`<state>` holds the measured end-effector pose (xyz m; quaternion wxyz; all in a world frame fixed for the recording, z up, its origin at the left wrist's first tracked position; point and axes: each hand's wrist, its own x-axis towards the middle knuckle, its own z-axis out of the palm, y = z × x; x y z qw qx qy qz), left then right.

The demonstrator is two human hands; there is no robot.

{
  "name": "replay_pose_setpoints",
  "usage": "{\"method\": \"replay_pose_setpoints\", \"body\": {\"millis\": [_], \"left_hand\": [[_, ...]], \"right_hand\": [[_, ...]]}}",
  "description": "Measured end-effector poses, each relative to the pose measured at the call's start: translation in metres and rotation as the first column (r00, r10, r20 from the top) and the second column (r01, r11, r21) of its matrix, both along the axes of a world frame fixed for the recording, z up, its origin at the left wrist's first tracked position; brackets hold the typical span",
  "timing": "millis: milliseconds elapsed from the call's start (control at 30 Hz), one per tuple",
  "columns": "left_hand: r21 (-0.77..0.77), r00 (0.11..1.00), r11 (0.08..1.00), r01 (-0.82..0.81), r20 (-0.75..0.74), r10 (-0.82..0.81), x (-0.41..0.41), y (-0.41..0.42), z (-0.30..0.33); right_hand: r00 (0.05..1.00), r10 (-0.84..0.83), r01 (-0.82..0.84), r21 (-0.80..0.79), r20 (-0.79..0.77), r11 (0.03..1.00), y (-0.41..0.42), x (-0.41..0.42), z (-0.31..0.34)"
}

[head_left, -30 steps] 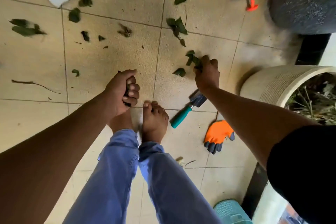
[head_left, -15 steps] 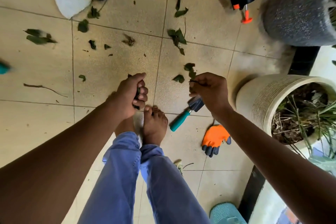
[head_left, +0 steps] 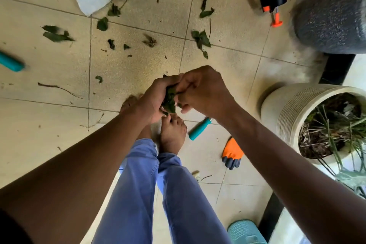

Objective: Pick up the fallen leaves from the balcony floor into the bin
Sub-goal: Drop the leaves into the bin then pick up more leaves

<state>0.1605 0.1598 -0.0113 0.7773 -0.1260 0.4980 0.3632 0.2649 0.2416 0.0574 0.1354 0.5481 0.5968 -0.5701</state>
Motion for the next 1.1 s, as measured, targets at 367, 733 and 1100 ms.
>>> {"method": "replay_pose_setpoints", "body": {"millis": [367,733,1100], "left_hand": [[-0.066,0.968,0.966,-0.249,-0.059,0.245,-0.013,-0.016,-0.015],[-0.216,0.966,0.942,-0.257,-0.096,0.241,-0.037,-0.024,-0.023],[-0.261,0.98,0.946,-0.192,-0.099,0.172,-0.037,-0.02,-0.034]], "right_hand": [[0.991,0.04,-0.104,0.565,0.125,0.819,-0.054,-0.037,-0.018],[0.925,0.377,-0.27,0.757,0.034,0.595,-0.074,-0.033,-0.048],[0.899,-0.353,0.235,0.395,0.26,0.888,-0.004,0.041,-0.144]]}}
